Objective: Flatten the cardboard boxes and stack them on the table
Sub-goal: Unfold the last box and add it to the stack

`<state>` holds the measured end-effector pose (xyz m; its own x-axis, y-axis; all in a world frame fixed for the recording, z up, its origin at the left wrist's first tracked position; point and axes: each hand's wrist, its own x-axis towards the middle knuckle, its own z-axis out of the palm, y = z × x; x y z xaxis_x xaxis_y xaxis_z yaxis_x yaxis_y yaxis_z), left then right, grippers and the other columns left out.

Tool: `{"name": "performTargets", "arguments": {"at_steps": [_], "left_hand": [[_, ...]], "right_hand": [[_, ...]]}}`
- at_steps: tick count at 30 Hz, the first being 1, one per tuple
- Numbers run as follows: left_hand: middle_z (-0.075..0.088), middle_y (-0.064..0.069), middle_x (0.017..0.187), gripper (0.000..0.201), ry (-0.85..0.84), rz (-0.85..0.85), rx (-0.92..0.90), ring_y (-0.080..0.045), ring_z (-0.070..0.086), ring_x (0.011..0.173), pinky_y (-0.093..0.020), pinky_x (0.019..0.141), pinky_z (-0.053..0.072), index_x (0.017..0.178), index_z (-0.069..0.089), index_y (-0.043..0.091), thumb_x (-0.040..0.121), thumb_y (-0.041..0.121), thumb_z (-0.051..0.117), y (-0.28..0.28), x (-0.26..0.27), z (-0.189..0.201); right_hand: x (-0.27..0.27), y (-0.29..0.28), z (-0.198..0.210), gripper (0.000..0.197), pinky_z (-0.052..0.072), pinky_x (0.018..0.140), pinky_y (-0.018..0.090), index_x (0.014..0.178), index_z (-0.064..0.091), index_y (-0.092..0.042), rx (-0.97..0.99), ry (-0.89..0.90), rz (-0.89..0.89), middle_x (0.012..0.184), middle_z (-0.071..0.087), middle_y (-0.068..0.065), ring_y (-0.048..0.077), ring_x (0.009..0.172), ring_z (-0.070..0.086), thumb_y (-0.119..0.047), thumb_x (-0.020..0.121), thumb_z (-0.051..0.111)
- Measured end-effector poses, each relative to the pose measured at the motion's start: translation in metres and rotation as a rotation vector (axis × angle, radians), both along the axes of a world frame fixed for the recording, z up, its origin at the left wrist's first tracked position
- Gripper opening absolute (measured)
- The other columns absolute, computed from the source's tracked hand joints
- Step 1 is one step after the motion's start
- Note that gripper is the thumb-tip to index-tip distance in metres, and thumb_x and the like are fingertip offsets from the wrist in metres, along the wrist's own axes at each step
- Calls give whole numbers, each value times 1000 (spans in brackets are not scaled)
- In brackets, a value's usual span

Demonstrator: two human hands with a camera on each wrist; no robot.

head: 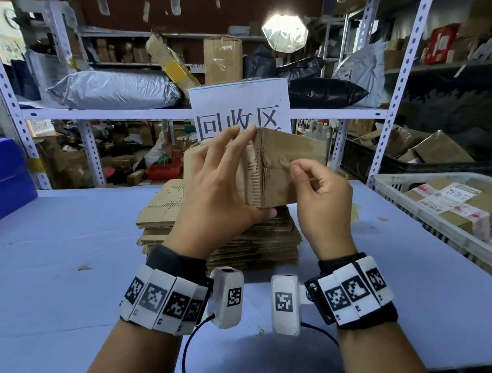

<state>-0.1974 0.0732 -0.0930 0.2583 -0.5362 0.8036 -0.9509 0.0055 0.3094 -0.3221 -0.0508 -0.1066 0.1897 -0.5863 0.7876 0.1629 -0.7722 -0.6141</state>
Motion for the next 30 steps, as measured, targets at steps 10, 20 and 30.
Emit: {"name": "performTargets", "arguments": {"at_steps": [10,20,30], "left_hand": [[27,12,160,122,-9,-8,54,-10,19,136,-34,111,23,158,27,38,56,46,93,2,-3,2],[25,14,160,126,40,-26,48,-23,24,142,-40,117,26,159,25,37,54,45,95,5,4,5],[26,15,159,123,32,-63,33,-23,25,141,-39,115,26,158,25,39,54,51,89,5,4,5]], "right_hand": [[-5,-5,3,18,44,51,32,102,41,-31,-141,76,-80,66,58,-8,9,58,57,-27,97,57],[-26,-5,16,46,45,58,15,98,68,-38,-164,243,152,77,64,-25,4,68,60,0,86,46],[-27,-4,18,17,53,77,41,97,76,-28,-272,241,-115,87,70,-16,11,89,63,-32,81,79]]}}
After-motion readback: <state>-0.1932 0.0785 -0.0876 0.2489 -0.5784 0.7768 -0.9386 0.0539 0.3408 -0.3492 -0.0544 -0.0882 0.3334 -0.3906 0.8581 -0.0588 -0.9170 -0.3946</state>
